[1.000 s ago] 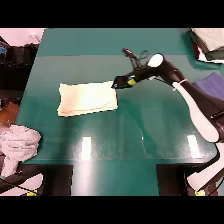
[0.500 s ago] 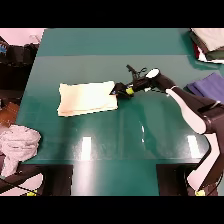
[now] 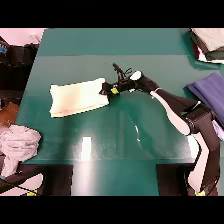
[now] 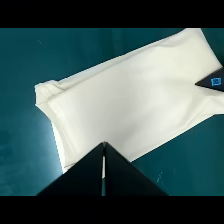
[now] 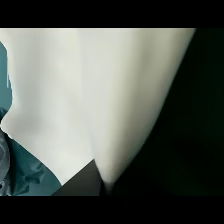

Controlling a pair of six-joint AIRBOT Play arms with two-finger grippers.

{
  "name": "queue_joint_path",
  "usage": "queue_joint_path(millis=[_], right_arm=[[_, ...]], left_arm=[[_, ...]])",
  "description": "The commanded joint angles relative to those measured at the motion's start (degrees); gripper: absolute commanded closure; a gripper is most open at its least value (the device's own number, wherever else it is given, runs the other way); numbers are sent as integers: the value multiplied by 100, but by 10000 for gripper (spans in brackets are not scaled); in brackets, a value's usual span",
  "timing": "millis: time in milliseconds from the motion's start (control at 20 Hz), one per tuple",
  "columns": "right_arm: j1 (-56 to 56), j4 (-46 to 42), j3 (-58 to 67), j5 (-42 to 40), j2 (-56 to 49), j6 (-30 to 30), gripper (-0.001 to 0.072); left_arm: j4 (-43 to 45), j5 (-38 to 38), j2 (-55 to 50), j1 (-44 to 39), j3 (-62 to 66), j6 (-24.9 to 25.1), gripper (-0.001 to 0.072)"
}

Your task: Fold the shirts.

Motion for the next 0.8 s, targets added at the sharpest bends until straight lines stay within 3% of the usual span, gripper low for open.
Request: queue_joint_path(millis=[0,400,750], right_arm=[[-304,-382,52,212,240,-37,699],[-2778,-2450,52,1755,2055,22,700],[-5230,-2511,55,1716,2848,87,700]], left_arm=[[2,-98,2,2,-2,4,680],[-13,-76,2,2,-2,-9,680],[-452,-74,2,-15,-2,-59,680]])
